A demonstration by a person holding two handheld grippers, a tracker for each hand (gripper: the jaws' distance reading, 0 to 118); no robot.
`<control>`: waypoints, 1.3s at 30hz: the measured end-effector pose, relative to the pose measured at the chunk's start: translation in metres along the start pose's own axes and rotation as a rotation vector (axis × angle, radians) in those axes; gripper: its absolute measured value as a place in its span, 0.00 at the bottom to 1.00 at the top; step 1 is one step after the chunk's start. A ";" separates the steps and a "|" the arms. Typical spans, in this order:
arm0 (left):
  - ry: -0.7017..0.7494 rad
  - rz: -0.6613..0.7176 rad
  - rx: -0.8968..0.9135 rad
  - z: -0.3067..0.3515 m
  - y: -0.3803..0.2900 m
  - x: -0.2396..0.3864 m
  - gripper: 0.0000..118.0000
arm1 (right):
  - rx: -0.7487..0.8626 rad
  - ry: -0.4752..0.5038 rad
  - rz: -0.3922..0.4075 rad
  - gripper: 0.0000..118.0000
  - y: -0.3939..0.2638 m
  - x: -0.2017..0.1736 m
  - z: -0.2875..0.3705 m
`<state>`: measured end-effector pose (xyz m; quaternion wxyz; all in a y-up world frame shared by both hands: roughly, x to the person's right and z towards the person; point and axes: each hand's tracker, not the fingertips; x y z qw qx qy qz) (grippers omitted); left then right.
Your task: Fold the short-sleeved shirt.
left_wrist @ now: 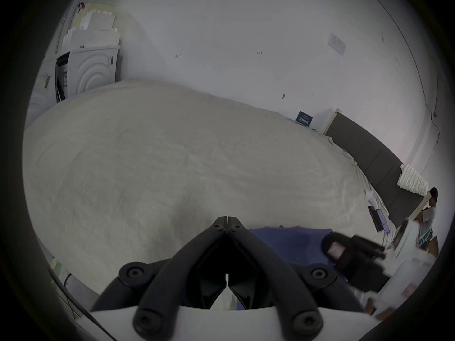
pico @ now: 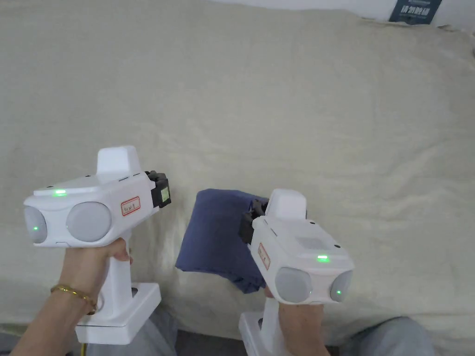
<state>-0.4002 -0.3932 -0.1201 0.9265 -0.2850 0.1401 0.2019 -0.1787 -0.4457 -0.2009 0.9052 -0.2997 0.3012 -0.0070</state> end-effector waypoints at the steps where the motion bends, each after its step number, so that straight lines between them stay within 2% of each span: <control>1: 0.001 0.009 -0.013 -0.003 -0.002 -0.002 0.00 | -0.042 0.005 0.000 0.00 -0.008 -0.001 -0.006; 2: 0.007 0.026 -0.027 -0.006 -0.003 -0.005 0.00 | -0.081 0.010 0.000 0.00 -0.017 -0.002 -0.012; 4: -0.020 0.062 -0.063 -0.012 -0.004 -0.012 0.08 | -0.119 -0.014 0.070 0.00 -0.032 -0.005 -0.024; 6: -0.081 0.101 -0.117 -0.017 -0.003 -0.018 0.38 | -0.060 -0.021 0.157 0.00 -0.035 -0.009 -0.024; 8: -0.146 0.149 -0.154 -0.022 -0.003 -0.026 0.81 | -0.095 -0.023 0.118 0.00 -0.028 -0.008 -0.024; 9: -0.187 0.181 -0.172 -0.024 -0.003 -0.030 0.96 | -0.103 -0.010 0.066 0.00 -0.028 -0.003 -0.025; 10: -0.231 0.211 -0.188 -0.028 -0.003 -0.034 1.00 | -0.105 0.003 0.028 0.00 -0.029 -0.001 -0.023; 12: -0.359 0.292 -0.208 -0.031 0.002 -0.044 1.00 | -0.095 0.001 0.021 0.00 -0.031 -0.001 -0.022; 16: -0.466 0.345 -0.340 -0.050 0.013 -0.059 1.00 | -0.084 -0.012 0.027 0.00 -0.031 -0.006 -0.019; 24: -0.520 0.165 -0.697 -0.095 0.012 -0.052 1.00 | -0.091 0.004 -0.004 0.00 -0.028 -0.004 -0.016; 28: -0.600 0.198 -0.645 -0.097 0.017 -0.051 0.99 | -0.092 0.012 -0.011 0.00 -0.026 -0.003 -0.015; 30: -0.638 0.258 -0.690 -0.105 0.013 -0.050 0.80 | -0.093 0.015 -0.017 0.00 -0.028 0.002 -0.020; 31: -0.628 0.250 -0.716 -0.110 0.009 -0.046 0.69 | -0.095 0.017 -0.023 0.00 -0.028 0.004 -0.020; 32: -0.598 0.216 -0.740 -0.114 0.002 -0.042 0.62 | -0.096 0.020 -0.029 0.00 -0.027 0.005 -0.020; 34: -0.629 0.157 -0.701 -0.113 0.000 -0.036 0.61 | -0.103 0.028 -0.046 0.00 -0.027 0.008 -0.023; 37: -0.587 0.175 -0.708 -0.113 -0.001 -0.029 0.60 | -0.111 0.036 -0.080 0.00 -0.026 0.011 -0.024; 38: -0.577 0.148 -0.693 -0.111 -0.002 -0.023 0.59 | -0.111 0.037 -0.084 0.00 -0.025 0.009 -0.024; 39: -0.553 0.088 -0.671 -0.108 -0.004 -0.015 0.53 | -0.112 0.037 -0.085 0.00 -0.024 0.009 -0.024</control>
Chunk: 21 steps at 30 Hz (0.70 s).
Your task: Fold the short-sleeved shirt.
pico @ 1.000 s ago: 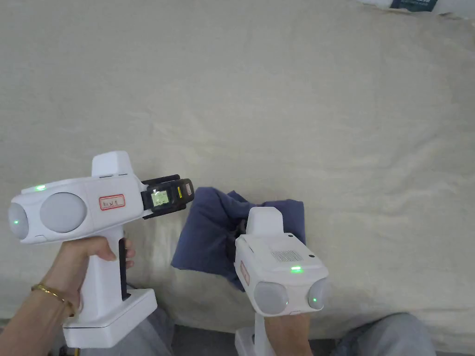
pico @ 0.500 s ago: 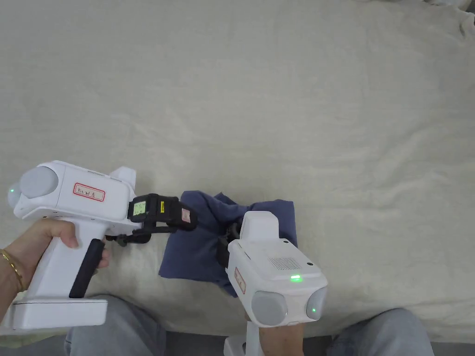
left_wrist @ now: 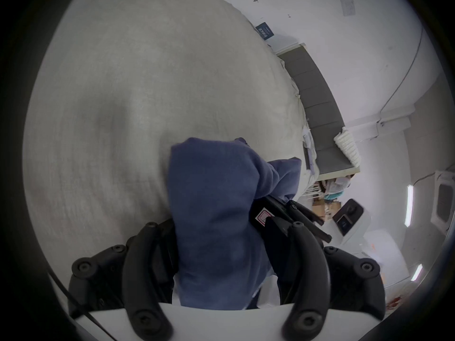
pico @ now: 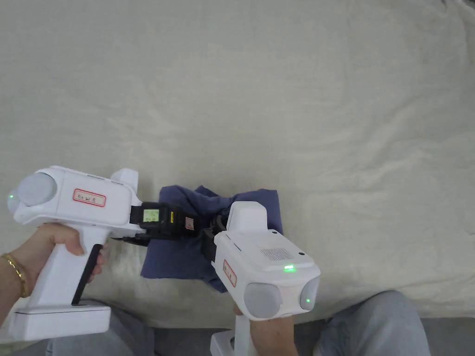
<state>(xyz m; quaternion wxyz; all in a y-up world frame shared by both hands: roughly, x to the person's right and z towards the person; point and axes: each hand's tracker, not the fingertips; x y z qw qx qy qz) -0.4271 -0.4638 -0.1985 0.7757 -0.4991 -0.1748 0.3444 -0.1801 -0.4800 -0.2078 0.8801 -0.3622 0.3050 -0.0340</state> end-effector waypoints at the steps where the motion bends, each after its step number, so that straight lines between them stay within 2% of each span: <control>1: 0.054 -0.046 0.006 -0.003 -0.003 0.007 0.41 | -0.003 0.001 -0.001 0.00 0.001 0.000 0.000; 2: 0.154 -0.098 0.010 -0.005 -0.005 0.014 0.33 | -0.006 0.002 -0.002 0.00 0.003 0.001 0.000; 5: 0.180 0.029 0.018 -0.003 -0.003 0.026 0.22 | -0.041 0.015 0.002 0.00 0.013 0.002 -0.002; 7: 0.234 0.048 0.013 -0.006 -0.002 0.039 0.21 | -0.067 0.055 0.028 0.00 0.026 0.004 0.004; 9: 0.285 0.079 0.007 -0.005 0.002 0.051 0.20 | 0.011 0.054 0.074 0.00 0.043 0.007 0.028; 12: 0.283 0.084 0.013 0.010 0.007 0.062 0.19 | 0.143 0.085 0.067 0.00 0.076 0.022 0.074; 15: 0.289 0.077 0.064 0.041 0.010 0.071 0.19 | 0.248 0.039 0.120 0.00 0.106 0.036 0.113; 18: 0.433 0.044 0.127 0.080 0.013 0.066 0.19 | 0.293 0.041 0.111 0.00 0.122 0.052 0.138; 21: 0.546 0.087 0.176 0.123 0.020 0.041 0.19 | 0.344 0.017 0.096 0.00 0.135 0.066 0.155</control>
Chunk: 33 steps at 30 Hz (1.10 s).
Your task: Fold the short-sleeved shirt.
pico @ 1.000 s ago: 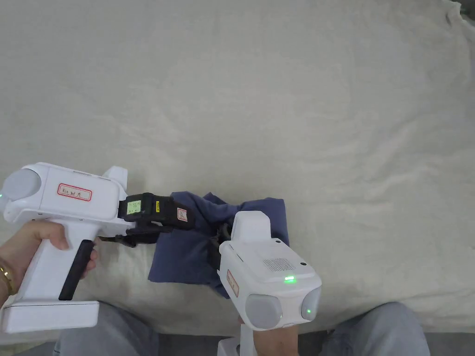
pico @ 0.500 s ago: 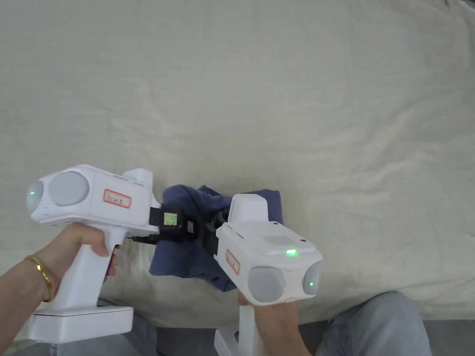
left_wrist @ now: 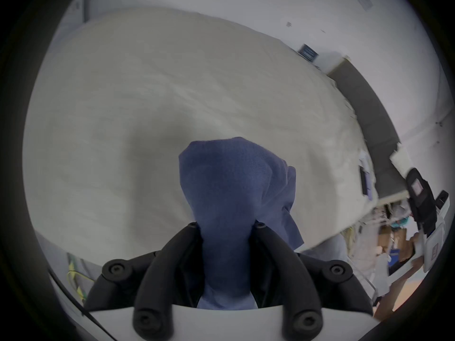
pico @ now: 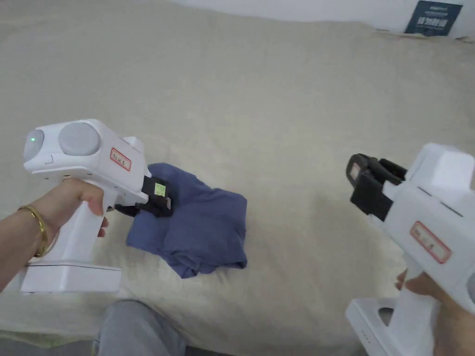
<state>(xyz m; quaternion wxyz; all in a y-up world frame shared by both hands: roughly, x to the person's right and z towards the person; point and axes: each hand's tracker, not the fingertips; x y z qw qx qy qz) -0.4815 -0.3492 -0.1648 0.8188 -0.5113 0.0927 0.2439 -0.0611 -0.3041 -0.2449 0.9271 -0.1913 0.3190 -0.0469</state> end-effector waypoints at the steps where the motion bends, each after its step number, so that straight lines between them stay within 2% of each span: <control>1: 0.037 0.020 0.013 0.006 0.006 -0.016 0.19 | 0.012 -0.015 -0.002 0.00 0.004 0.005 0.003; 5: 0.215 0.058 0.058 0.019 0.031 -0.087 0.19 | 0.019 -0.074 -0.014 0.00 0.014 0.024 0.007; 9: 0.400 0.145 0.065 0.010 0.061 -0.166 0.19 | -0.004 -0.145 -0.017 0.00 0.014 0.025 0.002; 12: 0.517 0.132 0.054 0.003 0.081 -0.209 0.19 | -0.042 -0.168 -0.083 0.00 0.009 0.026 -0.011; 14: 0.589 0.141 0.050 0.001 0.094 -0.236 0.19 | -0.061 -0.200 -0.074 0.00 0.007 0.021 -0.020; 17: 0.675 0.077 0.058 0.005 0.101 -0.259 0.21 | -0.083 -0.215 -0.080 0.00 0.006 0.018 -0.034; 18: 0.686 0.088 0.076 0.005 0.104 -0.271 0.26 | -0.098 -0.214 -0.100 0.00 0.006 0.018 -0.039; 19: 0.719 0.084 0.089 0.005 0.106 -0.280 0.36 | -0.110 -0.212 -0.114 0.00 0.006 0.018 -0.043; 20: 0.773 0.078 0.104 0.005 0.104 -0.283 0.56 | -0.121 -0.209 -0.123 0.00 0.005 0.018 -0.047; 23: 0.896 0.074 0.165 0.010 0.097 -0.286 0.71 | -0.133 -0.226 -0.113 0.00 0.006 0.019 -0.054; 24: 0.941 0.080 0.196 0.014 0.092 -0.284 0.85 | -0.133 -0.231 -0.118 0.00 0.006 0.021 -0.054; 25: 0.962 0.080 0.227 0.020 0.089 -0.281 0.93 | -0.129 -0.240 -0.123 0.00 0.007 0.021 -0.053; 28: 1.079 0.094 0.419 0.042 0.080 -0.256 0.95 | -0.114 -0.248 -0.108 0.00 0.009 0.035 -0.044; 29: 1.074 0.103 0.504 0.054 0.077 -0.241 0.95 | -0.106 -0.249 -0.104 0.00 0.011 0.037 -0.040; 33: 0.861 0.156 0.702 0.090 0.071 -0.183 0.86 | -0.068 -0.233 -0.067 0.00 0.022 0.038 -0.024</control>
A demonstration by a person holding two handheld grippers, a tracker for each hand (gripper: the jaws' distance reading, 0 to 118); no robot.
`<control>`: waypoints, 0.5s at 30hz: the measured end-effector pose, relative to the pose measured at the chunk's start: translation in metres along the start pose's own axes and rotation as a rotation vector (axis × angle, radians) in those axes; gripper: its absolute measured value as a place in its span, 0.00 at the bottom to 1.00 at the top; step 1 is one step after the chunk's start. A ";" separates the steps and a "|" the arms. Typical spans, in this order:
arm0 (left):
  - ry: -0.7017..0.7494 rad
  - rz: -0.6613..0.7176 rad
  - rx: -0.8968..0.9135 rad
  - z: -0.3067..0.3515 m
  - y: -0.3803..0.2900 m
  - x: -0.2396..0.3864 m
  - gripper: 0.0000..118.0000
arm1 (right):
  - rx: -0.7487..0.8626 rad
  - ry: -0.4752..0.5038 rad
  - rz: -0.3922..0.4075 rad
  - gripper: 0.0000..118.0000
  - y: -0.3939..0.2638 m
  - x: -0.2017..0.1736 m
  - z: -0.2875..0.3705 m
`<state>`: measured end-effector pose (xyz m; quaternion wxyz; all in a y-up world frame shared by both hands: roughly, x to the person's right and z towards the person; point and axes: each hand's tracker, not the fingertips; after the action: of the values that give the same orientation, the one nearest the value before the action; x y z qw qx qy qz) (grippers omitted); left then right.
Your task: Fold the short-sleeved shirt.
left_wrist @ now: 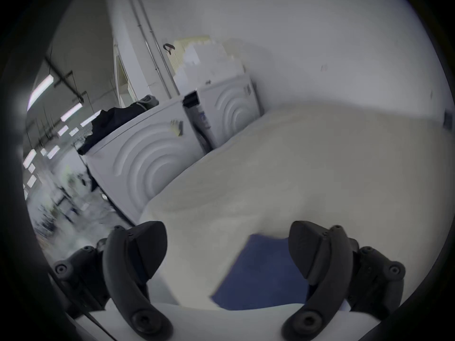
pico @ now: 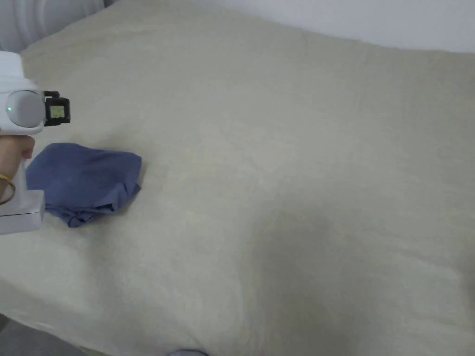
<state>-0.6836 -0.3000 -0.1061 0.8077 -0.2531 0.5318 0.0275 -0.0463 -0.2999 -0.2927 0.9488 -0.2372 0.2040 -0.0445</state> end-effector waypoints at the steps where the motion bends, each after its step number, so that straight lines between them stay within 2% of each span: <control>1: -0.034 0.033 0.043 0.019 0.003 0.008 0.85 | 0.023 0.008 0.002 0.00 0.003 0.001 0.005; 6: -0.229 0.081 0.258 0.121 -0.001 0.063 0.85 | 0.108 -0.016 0.076 0.00 0.017 0.004 0.030; 8: -0.327 0.101 0.306 0.158 -0.009 0.089 0.82 | 0.153 0.000 0.124 0.00 0.021 0.005 0.042; 10: -0.436 0.049 0.336 0.195 -0.016 0.111 0.76 | 0.166 -0.016 0.168 0.00 0.022 0.010 0.050; 13: -0.549 0.013 0.411 0.238 -0.030 0.136 0.53 | 0.193 -0.003 0.199 0.00 0.023 0.016 0.060; 14: -0.568 -0.022 0.436 0.250 -0.035 0.143 0.35 | 0.204 -0.001 0.202 0.00 0.023 0.017 0.062; 15: -0.565 -0.042 0.452 0.256 -0.040 0.152 0.23 | 0.207 0.007 0.203 0.00 0.023 0.018 0.064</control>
<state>-0.3892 -0.2567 -0.1449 0.9588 -0.0614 0.2748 -0.0387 -0.0043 -0.2556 -0.2587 0.9670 -0.1161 0.2246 0.0301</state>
